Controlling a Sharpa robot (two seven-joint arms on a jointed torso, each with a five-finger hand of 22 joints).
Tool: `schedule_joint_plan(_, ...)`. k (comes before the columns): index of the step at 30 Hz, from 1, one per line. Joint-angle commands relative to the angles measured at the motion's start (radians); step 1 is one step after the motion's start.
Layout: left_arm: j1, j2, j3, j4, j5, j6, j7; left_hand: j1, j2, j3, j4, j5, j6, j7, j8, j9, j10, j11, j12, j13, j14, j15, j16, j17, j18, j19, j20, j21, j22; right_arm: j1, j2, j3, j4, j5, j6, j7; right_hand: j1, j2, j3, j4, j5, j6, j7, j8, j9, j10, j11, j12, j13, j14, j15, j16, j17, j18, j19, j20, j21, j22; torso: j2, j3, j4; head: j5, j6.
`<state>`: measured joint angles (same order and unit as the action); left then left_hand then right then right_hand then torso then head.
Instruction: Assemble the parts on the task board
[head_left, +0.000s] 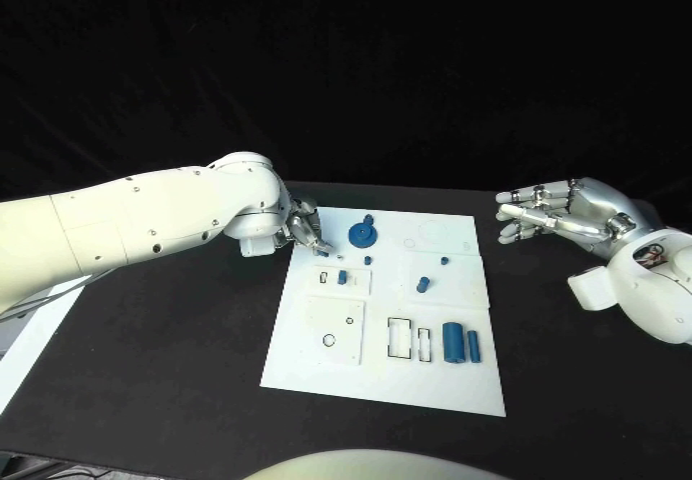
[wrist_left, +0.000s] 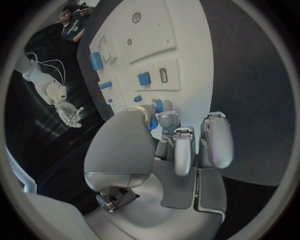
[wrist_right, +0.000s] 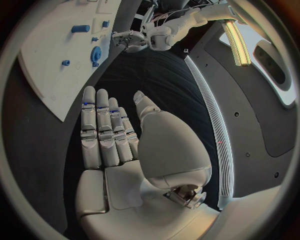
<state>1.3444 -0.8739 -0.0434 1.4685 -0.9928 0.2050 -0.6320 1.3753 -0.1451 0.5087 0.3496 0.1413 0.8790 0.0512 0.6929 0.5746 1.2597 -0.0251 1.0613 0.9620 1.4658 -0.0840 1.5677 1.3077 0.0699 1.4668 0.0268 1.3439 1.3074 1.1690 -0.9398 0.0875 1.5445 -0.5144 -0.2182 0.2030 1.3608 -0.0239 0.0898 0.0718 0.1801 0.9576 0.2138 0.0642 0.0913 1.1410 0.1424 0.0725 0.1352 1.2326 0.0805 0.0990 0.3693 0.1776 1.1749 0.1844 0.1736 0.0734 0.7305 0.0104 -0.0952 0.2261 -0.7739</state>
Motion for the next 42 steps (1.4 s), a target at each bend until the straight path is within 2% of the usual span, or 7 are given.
schedule_joint_plan(1,-0.012,-0.012,-0.001,0.029,-0.007,-0.054,-0.009,-0.015,-0.005,0.125,-0.121,-0.006,0.001,-0.006,0.007,0.002,0.008,0.000,0.007,0.005,0.105,0.001,0.003,0.263,-0.012,0.004,0.001,0.007,0.066,-0.001,0.001,0.000,-0.001,-0.001,0.014,-0.001,0.004,0.009,-0.004,-0.005,0.004,-0.006,0.001,0.000,-0.002,-0.007,0.002,0.004,-0.001,0.002,0.003,-0.005,-0.001,0.006,0.003,0.002,-0.004,-0.002,-0.001,0.0004,0.0023,0.001,-0.004)
schedule_joint_plan(7,-0.041,-0.032,-0.007,0.083,-0.090,-0.090,-0.017,-0.026,-0.010,0.131,-0.124,-0.008,0.005,-0.008,0.010,0.004,0.014,-0.002,0.011,0.009,0.105,0.000,0.003,0.263,-0.013,0.005,0.000,0.008,0.068,-0.001,0.002,0.000,-0.003,-0.001,0.014,0.000,0.004,0.009,-0.004,-0.005,0.004,-0.006,0.001,0.000,-0.002,-0.007,0.002,0.004,-0.001,0.002,0.003,-0.005,-0.001,0.006,0.003,0.002,-0.004,-0.002,0.000,-0.0003,0.0025,0.003,-0.009)
schedule_joint_plan(13,-0.054,-0.041,-0.009,0.110,-0.130,-0.088,-0.026,-0.029,-0.011,0.133,-0.125,-0.009,0.006,-0.009,0.011,0.004,0.015,-0.003,0.012,0.011,0.105,0.000,0.003,0.263,-0.013,0.006,0.000,0.009,0.069,-0.001,0.003,-0.001,-0.004,-0.001,0.014,0.001,0.004,0.009,-0.004,-0.005,0.004,-0.006,0.001,0.000,-0.002,-0.007,0.002,0.004,-0.001,0.002,0.003,-0.005,-0.001,0.006,0.003,0.002,-0.004,-0.002,0.000,0.0004,0.0015,0.007,-0.012)
schedule_joint_plan(23,-0.060,-0.049,-0.010,0.123,-0.142,-0.047,-0.030,-0.032,-0.014,0.135,-0.127,-0.010,0.006,-0.010,0.011,0.005,0.014,-0.003,0.008,0.007,0.105,0.000,0.003,0.263,-0.013,0.005,0.000,0.008,0.069,-0.002,0.004,-0.001,-0.006,0.003,0.017,0.001,0.004,0.009,-0.004,-0.005,0.004,-0.006,0.001,0.000,-0.002,-0.007,0.002,0.004,-0.001,0.002,0.003,-0.005,-0.001,0.006,0.003,0.002,-0.004,-0.002,0.000,-0.0001,0.0023,0.009,-0.018)
schedule_joint_plan(29,-0.061,-0.047,-0.010,0.124,-0.144,-0.039,-0.031,-0.033,-0.015,0.136,-0.128,-0.011,0.006,-0.010,0.011,0.005,0.015,-0.003,0.009,0.008,0.105,-0.001,0.003,0.263,-0.013,0.006,-0.001,0.008,0.069,-0.003,0.005,-0.001,-0.006,0.003,0.018,0.001,0.003,0.009,-0.005,-0.004,0.004,-0.006,0.001,0.000,-0.002,-0.007,0.003,0.005,-0.002,0.002,0.003,-0.006,-0.001,0.006,0.004,0.002,-0.005,-0.002,0.001,0.0002,0.0000,0.014,-0.022)
schedule_joint_plan(38,-0.062,-0.044,-0.010,0.121,-0.144,-0.015,-0.023,-0.034,-0.021,0.142,-0.137,-0.018,0.006,-0.011,0.011,0.005,0.015,-0.004,0.007,0.007,0.105,-0.001,0.003,0.263,-0.013,0.006,-0.001,0.008,0.069,-0.004,0.004,-0.001,-0.005,0.003,0.019,0.001,0.002,0.010,-0.005,-0.004,0.005,-0.006,0.001,0.001,-0.002,-0.007,0.003,0.005,-0.002,0.002,0.003,-0.006,-0.001,0.006,0.004,0.002,-0.006,-0.002,0.001,0.0008,0.0022,0.010,-0.020)
schedule_joint_plan(42,-0.062,-0.042,-0.011,0.123,-0.144,-0.003,-0.021,-0.034,-0.024,0.144,-0.140,-0.020,0.006,-0.011,0.010,0.005,0.015,-0.005,0.006,0.006,0.105,-0.001,0.003,0.263,-0.013,0.006,-0.001,0.007,0.069,-0.004,0.004,-0.001,-0.005,0.003,0.019,0.001,0.002,0.010,-0.005,-0.004,0.005,-0.006,0.001,0.001,-0.002,-0.007,0.003,0.005,-0.002,0.002,0.003,-0.006,-0.001,0.006,0.004,0.002,-0.006,-0.002,0.001,0.0007,0.0007,0.010,-0.022)
